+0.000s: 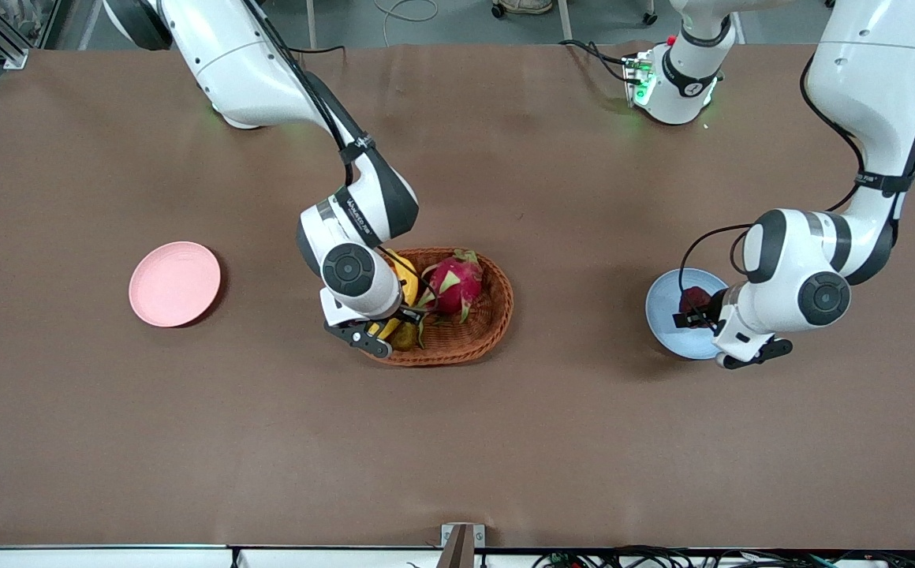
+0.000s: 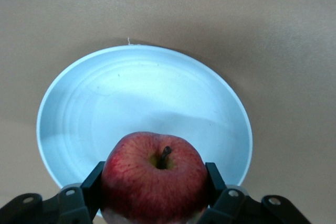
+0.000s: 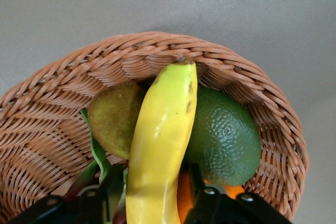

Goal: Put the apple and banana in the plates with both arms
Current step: 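Carry the apple onto the blue plate with the left gripper, then release the apple and raise the left gripper while the right gripper carries the banana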

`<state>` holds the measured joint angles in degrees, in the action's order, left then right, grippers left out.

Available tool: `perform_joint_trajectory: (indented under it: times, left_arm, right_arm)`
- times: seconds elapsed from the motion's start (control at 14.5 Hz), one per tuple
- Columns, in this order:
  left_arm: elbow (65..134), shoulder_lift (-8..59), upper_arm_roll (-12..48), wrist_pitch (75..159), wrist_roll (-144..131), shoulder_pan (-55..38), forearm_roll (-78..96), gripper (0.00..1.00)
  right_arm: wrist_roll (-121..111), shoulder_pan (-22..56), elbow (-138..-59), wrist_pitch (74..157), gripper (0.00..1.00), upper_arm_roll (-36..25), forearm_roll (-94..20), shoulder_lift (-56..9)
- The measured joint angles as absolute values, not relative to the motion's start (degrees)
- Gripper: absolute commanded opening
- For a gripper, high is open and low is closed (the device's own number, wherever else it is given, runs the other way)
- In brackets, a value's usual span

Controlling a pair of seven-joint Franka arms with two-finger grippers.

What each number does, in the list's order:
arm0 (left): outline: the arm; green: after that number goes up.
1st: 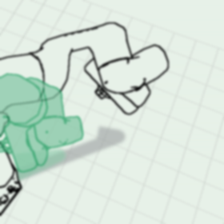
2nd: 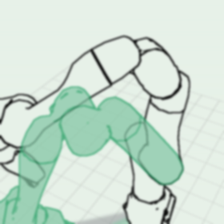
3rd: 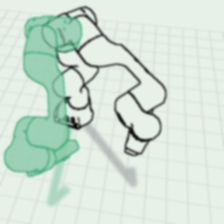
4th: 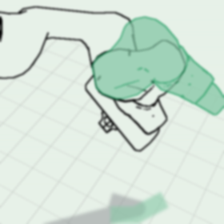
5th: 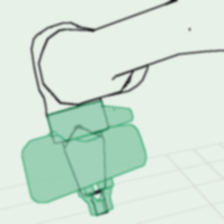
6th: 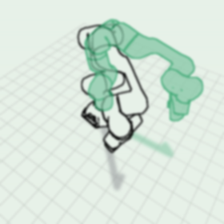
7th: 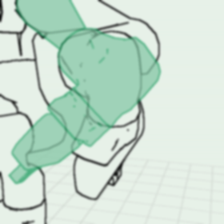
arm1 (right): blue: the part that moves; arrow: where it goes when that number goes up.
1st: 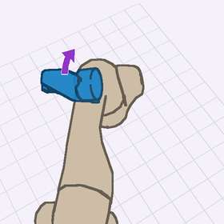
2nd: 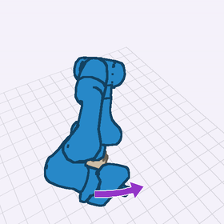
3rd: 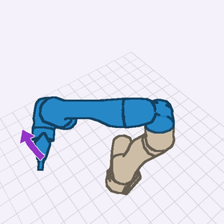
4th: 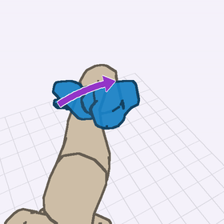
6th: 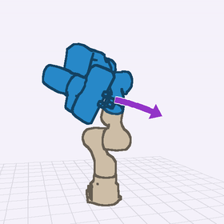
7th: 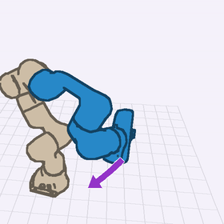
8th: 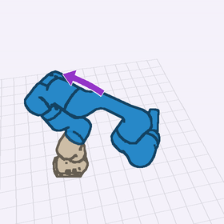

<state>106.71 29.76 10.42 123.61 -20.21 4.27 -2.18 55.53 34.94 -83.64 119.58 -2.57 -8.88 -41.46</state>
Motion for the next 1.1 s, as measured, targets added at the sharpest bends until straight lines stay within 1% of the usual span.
perform_joint_trajectory:
  times: [0.07, 0.14, 0.21, 0.28, 0.34, 0.55, 0.76, 0.96, 1.1]
  left_arm:
    - [106.7, 30.4, 10.4, 124.9, -19.3, 4.7, -2.2, 0.61]
    - [106.7, 31.1, 10.4, 126.2, -18.4, 5.3, -2.2, 0.73]
    - [106.7, 31.9, 10.4, 127.3, -17.7, 5.8, -2.2, 0.83]
    - [106.7, 32.7, 10.4, 128.3, -17.4, 6.1, -2.2, 0.95]
    - [106.6, 33.1, 10.4, 128.8, -17.3, 6.2, -2.2, 1.0]
    - [106.5, 33.3, 10.7, 129.1, -17.3, 6.1, -2.2, 1.0]
    - [105.4, 32.4, 11.4, 129.2, -17.4, 6.0, -2.2, 1.0]
    - [103.3, 29.0, 12.6, 128.0, -17.6, 5.7, -2.2, 1.0]
    - [100.9, 25.8, 14.0, 125.8, -17.9, 5.7, -2.1, 1.0]
  right_arm:
    - [55.5, 34.9, -83.6, 119.7, 0.35, -2.5, -9.0, -41.5]
    - [55.4, 34.9, -83.6, 119.7, 0.31, -2.5, -9.0, -41.5]
    - [55.3, 34.9, -83.4, 119.7, 0.28, -2.5, -9.0, -41.4]
    - [54.8, 35.0, -83.2, 119.6, 0.26, -2.4, -9.0, -41.5]
    - [54.5, 34.9, -83.1, 119.6, 0.25, -2.5, -9.0, -41.5]
    - [54.0, 34.9, -82.3, 118.4, 0.25, -2.7, -9.0, -41.4]
    - [51.3, 33.1, -78.8, 110.9, 0.25, -3.6, -9.0, -40.1]
    - [38.8, 26.2, -76.5, 101.5, 0.22, -4.1, -8.9, -37.0]
    - [29.7, 20.1, -76.5, 97.4, 0.22, -4.3, -8.9, -34.7]
